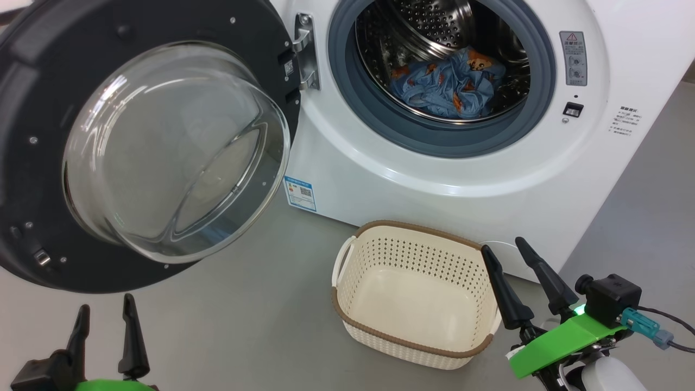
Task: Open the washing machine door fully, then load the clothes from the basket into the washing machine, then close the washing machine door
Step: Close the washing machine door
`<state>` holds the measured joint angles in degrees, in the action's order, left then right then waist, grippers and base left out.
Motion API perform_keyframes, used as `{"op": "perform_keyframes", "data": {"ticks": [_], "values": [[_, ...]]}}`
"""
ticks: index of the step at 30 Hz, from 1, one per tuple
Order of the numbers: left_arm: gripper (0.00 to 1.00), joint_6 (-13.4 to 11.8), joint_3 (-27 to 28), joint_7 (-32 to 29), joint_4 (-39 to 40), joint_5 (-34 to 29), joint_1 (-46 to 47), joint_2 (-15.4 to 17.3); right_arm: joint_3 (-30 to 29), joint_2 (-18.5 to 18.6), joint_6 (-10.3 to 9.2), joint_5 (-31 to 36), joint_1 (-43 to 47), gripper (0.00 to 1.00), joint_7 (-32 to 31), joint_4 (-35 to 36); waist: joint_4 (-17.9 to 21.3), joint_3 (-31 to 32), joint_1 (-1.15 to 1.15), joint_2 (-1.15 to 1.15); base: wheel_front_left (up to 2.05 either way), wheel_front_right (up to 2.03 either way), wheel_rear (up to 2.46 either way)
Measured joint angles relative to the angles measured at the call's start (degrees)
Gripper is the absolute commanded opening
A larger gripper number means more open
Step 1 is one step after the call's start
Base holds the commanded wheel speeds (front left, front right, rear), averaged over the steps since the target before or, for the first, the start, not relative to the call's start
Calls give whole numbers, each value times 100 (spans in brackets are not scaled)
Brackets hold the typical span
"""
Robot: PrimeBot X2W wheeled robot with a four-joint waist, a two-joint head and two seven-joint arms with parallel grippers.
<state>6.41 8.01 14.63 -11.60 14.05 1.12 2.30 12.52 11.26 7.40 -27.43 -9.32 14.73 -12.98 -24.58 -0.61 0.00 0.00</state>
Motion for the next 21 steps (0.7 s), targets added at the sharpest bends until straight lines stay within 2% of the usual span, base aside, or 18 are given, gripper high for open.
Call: {"op": "perform_keyframes", "data": {"ticks": [3, 4, 5, 6, 7, 8, 15, 18, 21], "values": [[100, 8, 10, 0, -18, -13, 0, -1, -1, 0, 0, 0, 0, 100, 0, 2, -8, -3, 0, 0, 0, 0, 0], [92, 10, 16, 0, -18, -13, 0, -2, -1, 0, 0, 0, 0, 100, 0, 3, -12, -7, 0, 0, 0, 0, 0], [78, 10, 21, 0, -18, -12, 0, -2, -1, 0, 0, 0, 0, 100, 0, 3, -17, -10, 0, 0, 0, 0, 0], [58, 18, 23, 0, -18, -12, 0, -2, -2, 0, 0, 0, 0, 100, 0, 5, -21, -14, 0, 0, 0, 0, 0], [25, 18, 24, 0, -18, -12, 0, -2, -2, 0, 0, 1, 0, 100, 0, 10, -28, -30, 0, 0, 0, 0, 0], [0, 20, 24, 0, -16, -12, 0, -4, -5, 0, 0, 1, 0, 100, 0, 11, -32, -42, 0, 0, 0, 0, 0], [0, 51, -4, 0, 281, 37, 148, 58, -12, 8, 0, 1, 0, 100, 0, 12, -59, -128, 0, 0, 0, 0, 0], [0, 69, 4, 0, 543, 210, 447, 257, -20, 12, 0, 1, 0, 100, 0, 12, -61, -131, 0, 0, 0, 0, 0], [0, 93, 25, -23, 670, 491, 770, 590, -21, 11, 0, 1, -1, 100, 0, 12, -56, -135, 0, 0, 0, 0, 0]]}}
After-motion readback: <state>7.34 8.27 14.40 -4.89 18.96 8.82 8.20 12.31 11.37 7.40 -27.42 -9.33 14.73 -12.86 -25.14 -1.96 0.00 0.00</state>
